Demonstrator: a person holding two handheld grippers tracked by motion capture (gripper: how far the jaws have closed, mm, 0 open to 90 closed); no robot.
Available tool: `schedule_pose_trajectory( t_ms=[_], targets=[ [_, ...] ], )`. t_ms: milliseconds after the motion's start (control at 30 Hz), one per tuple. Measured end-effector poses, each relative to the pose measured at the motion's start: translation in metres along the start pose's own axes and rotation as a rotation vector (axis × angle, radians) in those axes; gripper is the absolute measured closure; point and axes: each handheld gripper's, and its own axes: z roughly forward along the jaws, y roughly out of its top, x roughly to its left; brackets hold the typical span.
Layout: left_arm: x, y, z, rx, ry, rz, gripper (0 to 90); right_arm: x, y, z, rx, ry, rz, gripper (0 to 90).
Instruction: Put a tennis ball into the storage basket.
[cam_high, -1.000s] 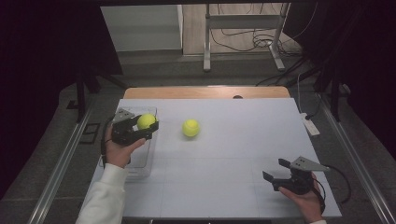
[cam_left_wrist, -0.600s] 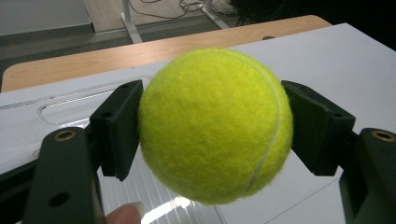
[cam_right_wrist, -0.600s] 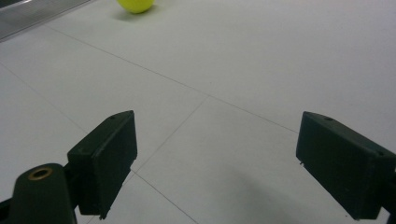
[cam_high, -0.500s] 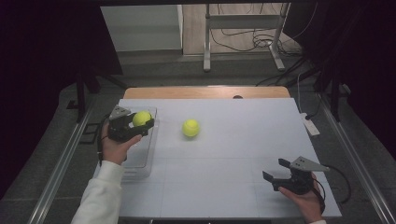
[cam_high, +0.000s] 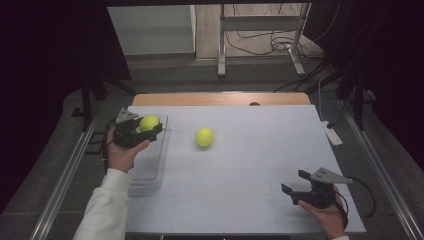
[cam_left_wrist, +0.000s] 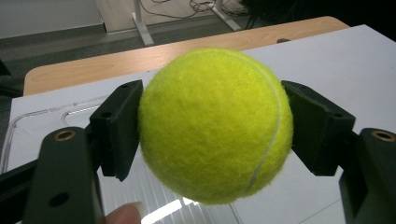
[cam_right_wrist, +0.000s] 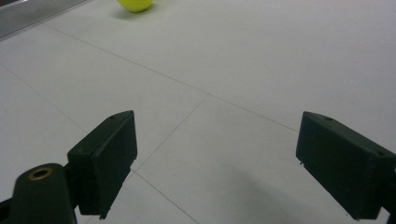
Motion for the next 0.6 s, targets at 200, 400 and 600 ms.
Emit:
schedule_pose_trajectory(
  t_ms=[200, 400, 600],
  targets=[
    [0.005, 0.003, 0.004, 0.013, 0.019, -0.006, 26.8, 0.000, 0.000, 0.000, 0.003, 0.001, -0.001, 13.1],
    [0.015, 0.005, 0.008, 0.027, 0.052, -0.029, 26.8, 0.000, 0.000, 0.000, 0.005, 0.001, 0.003, 13.1],
    [0.024, 0.008, 0.011, 0.042, 0.071, -0.036, 26.8, 0.000, -0.001, 0.000, 0.005, -0.001, 0.004, 13.1]
  ],
)
